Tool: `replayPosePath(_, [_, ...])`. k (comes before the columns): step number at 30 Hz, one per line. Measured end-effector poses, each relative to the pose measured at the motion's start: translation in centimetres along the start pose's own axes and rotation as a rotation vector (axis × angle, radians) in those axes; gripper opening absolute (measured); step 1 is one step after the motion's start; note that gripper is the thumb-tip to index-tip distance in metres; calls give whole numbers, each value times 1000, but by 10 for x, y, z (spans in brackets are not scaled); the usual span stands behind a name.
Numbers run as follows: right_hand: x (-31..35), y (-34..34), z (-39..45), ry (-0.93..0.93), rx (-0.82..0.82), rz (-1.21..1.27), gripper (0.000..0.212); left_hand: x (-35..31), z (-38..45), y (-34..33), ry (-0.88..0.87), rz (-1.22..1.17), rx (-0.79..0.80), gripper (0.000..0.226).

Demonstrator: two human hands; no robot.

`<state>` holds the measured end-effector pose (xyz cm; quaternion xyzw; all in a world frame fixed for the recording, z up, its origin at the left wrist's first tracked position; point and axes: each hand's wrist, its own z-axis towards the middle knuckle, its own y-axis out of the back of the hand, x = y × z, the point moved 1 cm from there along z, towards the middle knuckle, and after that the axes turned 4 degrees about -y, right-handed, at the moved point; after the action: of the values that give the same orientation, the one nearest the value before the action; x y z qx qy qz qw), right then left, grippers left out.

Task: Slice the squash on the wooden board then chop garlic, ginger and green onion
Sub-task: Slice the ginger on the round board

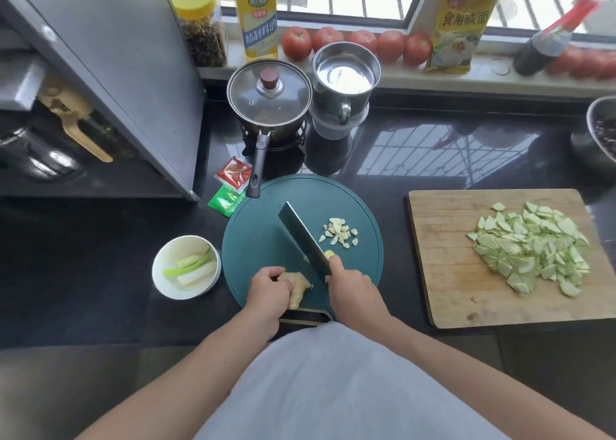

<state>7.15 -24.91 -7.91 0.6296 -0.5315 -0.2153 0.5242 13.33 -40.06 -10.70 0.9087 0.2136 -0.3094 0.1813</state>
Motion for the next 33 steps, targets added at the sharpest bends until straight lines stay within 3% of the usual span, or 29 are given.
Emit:
replayPosePath(4, [0, 12, 4, -11, -33, 20, 19, -18, -18, 24, -66, -137, 99, 20])
replayPosePath(7, [3, 16, 10, -26, -43, 119, 14, -34, -29, 63, -185, -123, 55, 22])
replayPosePath(9, [9, 16, 14, 10, -36, 153, 12, -43, -30, 100, -281, 8, -77, 23])
replayPosePath(13, [15, 12, 15, 9, -20, 193, 17, -54, -14, 163, -373, 515, -352, 34])
replayPosePath(19, [8, 14, 8, 3, -41, 181, 20, -56, 4, 164, -320, 737, -414, 25])
replayPosePath(22, [4, 22, 1, 98, -97, 71, 9, -53, -4, 158, -445, 987, -502, 16])
replayPosePath(23, [0, 25, -2, 160, -118, -11, 2, -53, -6, 158, -503, 981, -542, 15])
replayPosePath(25, [-11, 32, -7, 285, -121, -184, 18, -60, -10, 155, -678, 837, -590, 15])
replayPosePath(27, [-26, 39, -9, 395, -113, -328, 26, -75, -12, 138, -899, 695, -541, 15])
replayPosePath(29, [-41, 43, -9, 479, -114, -410, 29, -91, -8, 102, -1055, 637, -335, 15])
replayPosePath(31, [-52, 45, -8, 546, -135, -468, 30, -96, 0, 52, -1093, 770, -13, 16])
replayPosePath(33, [-58, 47, -8, 597, -172, -503, 25, -91, 8, 4, -1048, 1019, 270, 37])
